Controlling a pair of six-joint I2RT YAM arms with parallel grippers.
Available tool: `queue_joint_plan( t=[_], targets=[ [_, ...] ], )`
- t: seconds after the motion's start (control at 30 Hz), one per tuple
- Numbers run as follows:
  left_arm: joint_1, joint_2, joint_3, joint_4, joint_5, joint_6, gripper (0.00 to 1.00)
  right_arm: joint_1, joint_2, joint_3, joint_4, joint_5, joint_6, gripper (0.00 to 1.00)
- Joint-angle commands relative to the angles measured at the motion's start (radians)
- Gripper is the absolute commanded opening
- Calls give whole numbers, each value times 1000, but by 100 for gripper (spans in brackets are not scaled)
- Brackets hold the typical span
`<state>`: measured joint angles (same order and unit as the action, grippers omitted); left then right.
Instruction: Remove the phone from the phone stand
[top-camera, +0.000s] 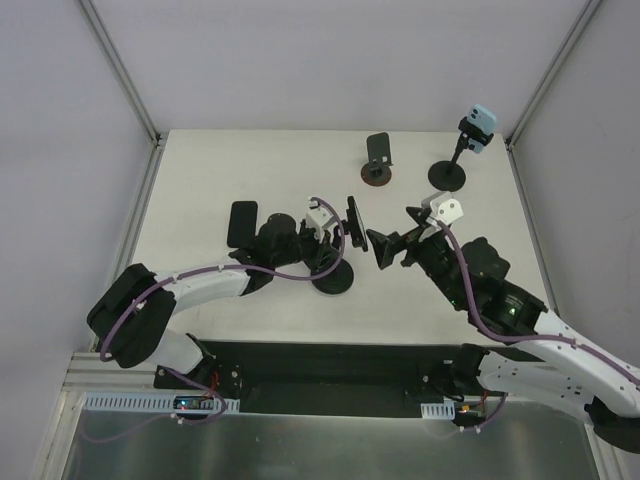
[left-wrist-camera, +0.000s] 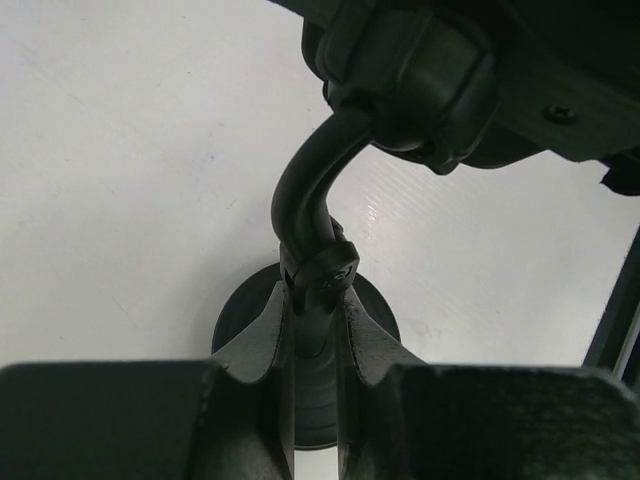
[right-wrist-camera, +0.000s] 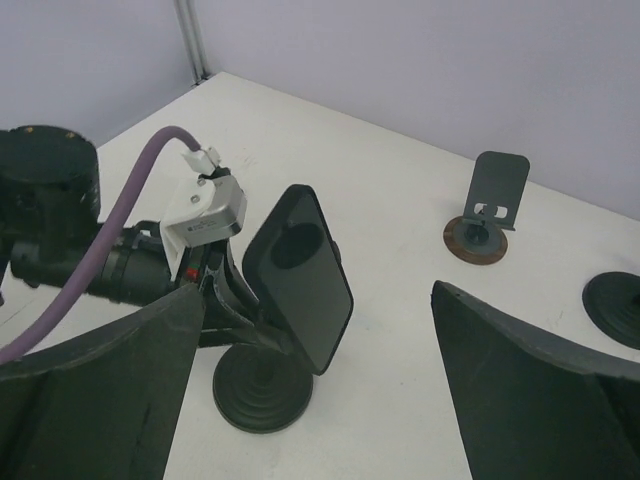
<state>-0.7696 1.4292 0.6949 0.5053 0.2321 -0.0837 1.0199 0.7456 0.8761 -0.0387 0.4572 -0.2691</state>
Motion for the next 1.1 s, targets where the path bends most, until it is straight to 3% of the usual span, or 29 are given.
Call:
queue_joint_plan(
  t=[0.0, 0.13, 0.33, 0.43, 0.47, 0.67, 0.7, 0.83, 0.93, 1.07],
  targets=[
    [79, -20, -6, 56, 356, 103, 0, -12, -54, -34, -7, -118, -68, 98],
    [111, 11, 40, -56, 475, 199, 0, -24, -57, -80, -20, -231, -76, 100],
    [153, 74, 121, -241, 595, 277, 15, -30, -38, -132, -17, -341, -67, 100],
    [154, 70, 118, -251, 581, 277, 22, -29, -40, -150, -4, -342, -73, 100],
    [155, 65, 115, -245, 570, 272, 31, -30, -41, -152, -6, -339, -76, 100],
    [154, -22, 84, -222, 503, 231, 58, -32, -20, -123, 0, -334, -105, 96],
    [155, -51, 78, -211, 478, 223, 68, -32, -6, -115, 5, -338, -107, 96],
    [155, -124, 51, -203, 420, 202, 85, -34, 26, -83, 6, -365, -117, 96],
    [154, -194, 14, -189, 380, 177, 92, -34, 43, -71, 5, -379, -165, 96],
    [155, -294, -44, -166, 302, 108, 94, -49, 63, -22, -21, -396, -260, 96]
  ],
)
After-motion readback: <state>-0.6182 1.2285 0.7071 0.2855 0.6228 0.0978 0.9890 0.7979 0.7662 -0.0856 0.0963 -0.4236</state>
